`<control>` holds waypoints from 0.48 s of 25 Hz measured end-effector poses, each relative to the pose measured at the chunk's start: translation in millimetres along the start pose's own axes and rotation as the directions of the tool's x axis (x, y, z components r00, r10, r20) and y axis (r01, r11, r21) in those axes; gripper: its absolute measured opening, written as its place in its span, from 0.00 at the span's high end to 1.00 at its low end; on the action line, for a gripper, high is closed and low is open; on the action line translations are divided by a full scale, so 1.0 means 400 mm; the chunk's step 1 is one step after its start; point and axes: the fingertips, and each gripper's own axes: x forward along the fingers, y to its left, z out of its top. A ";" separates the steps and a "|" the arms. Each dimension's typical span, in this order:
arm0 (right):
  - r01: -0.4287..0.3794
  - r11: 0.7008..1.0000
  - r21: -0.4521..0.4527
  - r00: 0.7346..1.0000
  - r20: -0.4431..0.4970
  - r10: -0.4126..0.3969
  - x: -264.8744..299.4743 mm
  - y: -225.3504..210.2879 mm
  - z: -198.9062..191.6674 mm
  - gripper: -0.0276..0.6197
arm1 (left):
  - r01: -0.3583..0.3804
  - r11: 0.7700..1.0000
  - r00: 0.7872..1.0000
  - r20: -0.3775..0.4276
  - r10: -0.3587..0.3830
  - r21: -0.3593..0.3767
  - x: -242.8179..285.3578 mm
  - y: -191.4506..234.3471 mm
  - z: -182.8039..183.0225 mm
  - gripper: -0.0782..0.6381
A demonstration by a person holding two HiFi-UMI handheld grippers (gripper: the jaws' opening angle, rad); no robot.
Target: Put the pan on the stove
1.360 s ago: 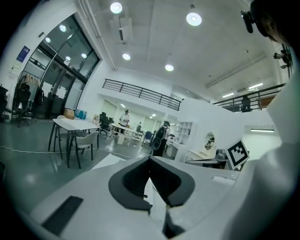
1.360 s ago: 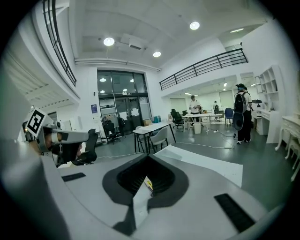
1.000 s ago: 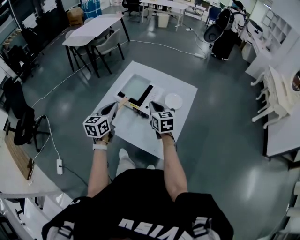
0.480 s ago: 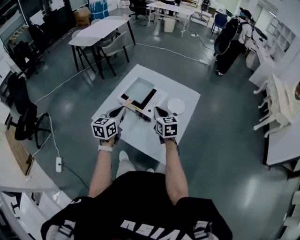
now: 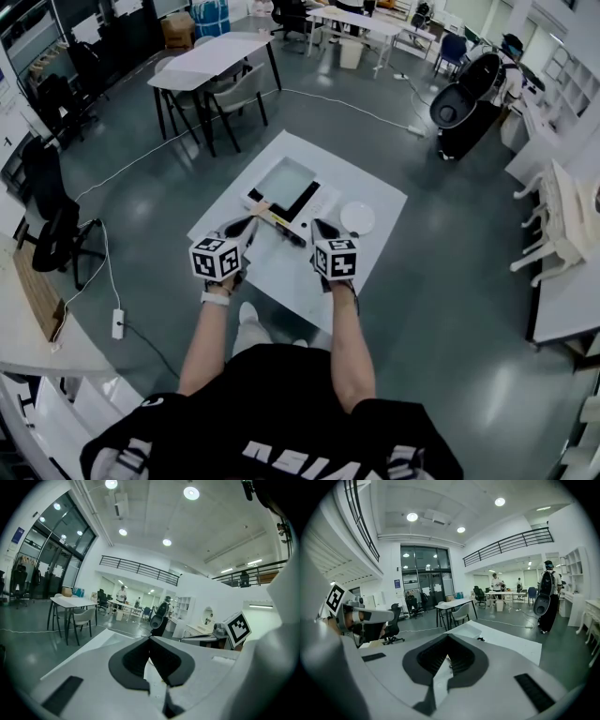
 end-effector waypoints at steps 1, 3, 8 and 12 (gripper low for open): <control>0.004 1.000 0.000 1.000 0.004 -0.004 -0.002 -0.001 0.004 0.96 | 0.002 1.000 1.000 0.001 -0.002 -0.004 0.002 -0.002 -0.003 0.89; 0.006 1.000 0.002 1.000 0.002 -0.006 -0.002 -0.003 0.001 0.96 | 0.006 1.000 1.000 0.001 -0.006 -0.009 0.005 -0.007 -0.007 0.89; 0.008 1.000 0.003 1.000 -0.007 -0.008 0.006 -0.004 -0.004 0.96 | 0.011 1.000 1.000 -0.004 -0.011 -0.010 0.012 -0.004 -0.009 0.89; 0.021 1.000 0.009 1.000 -0.011 -0.021 0.009 -0.014 -0.004 0.96 | 0.012 1.000 1.000 -0.011 -0.012 -0.009 0.018 0.000 -0.009 0.89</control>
